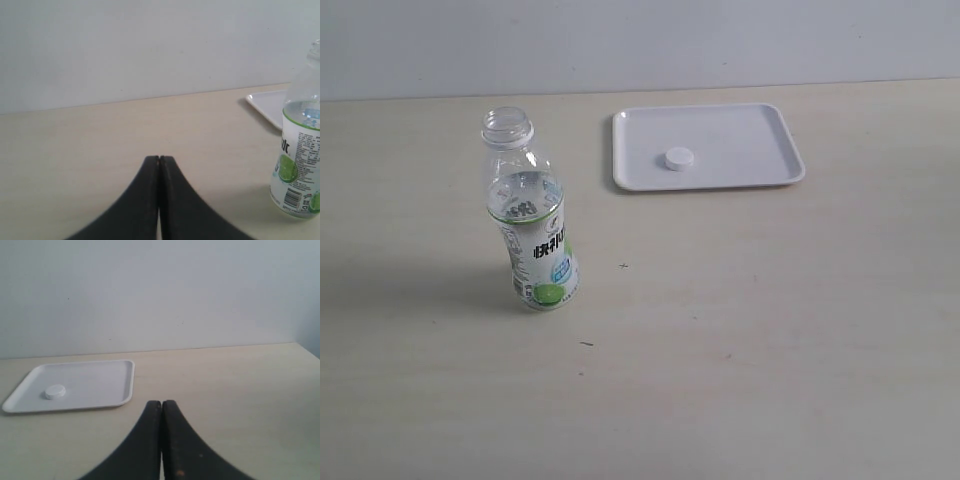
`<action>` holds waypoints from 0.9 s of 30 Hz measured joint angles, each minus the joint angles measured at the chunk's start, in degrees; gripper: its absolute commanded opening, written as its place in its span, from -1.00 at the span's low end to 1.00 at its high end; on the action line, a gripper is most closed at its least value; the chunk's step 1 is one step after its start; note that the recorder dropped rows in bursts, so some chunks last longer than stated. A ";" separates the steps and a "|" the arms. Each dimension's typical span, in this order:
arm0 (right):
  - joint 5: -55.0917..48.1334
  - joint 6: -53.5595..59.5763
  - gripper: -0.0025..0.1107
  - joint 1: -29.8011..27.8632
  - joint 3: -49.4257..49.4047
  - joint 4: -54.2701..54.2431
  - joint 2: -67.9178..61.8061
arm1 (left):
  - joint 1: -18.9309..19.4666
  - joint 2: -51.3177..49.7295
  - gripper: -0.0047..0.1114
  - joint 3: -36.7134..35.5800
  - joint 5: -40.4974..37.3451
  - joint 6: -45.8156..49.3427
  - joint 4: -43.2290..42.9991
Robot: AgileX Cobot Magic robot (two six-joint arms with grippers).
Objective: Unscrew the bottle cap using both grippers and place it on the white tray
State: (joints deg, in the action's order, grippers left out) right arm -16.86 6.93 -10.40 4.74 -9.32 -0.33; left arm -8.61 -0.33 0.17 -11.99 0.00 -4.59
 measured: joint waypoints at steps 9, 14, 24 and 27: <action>1.04 0.00 -0.96 0.00 0.00 0.15 0.00 | 0.00 0.00 -0.92 0.00 0.00 0.00 0.00; -3.88 0.12 -0.96 0.00 0.00 2.65 0.00 | 0.00 0.00 -0.92 0.00 0.00 0.00 0.00; -3.73 0.12 -0.96 0.00 -0.14 2.68 0.00 | 0.00 0.00 -0.92 0.00 0.00 0.00 0.00; -3.35 0.12 -0.96 0.00 -1.95 2.68 0.00 | 0.00 0.00 -0.92 0.00 0.00 0.00 0.00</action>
State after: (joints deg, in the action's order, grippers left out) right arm -20.21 7.05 -10.40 2.79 -6.64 -0.33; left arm -8.61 -0.33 0.17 -11.99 0.00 -4.59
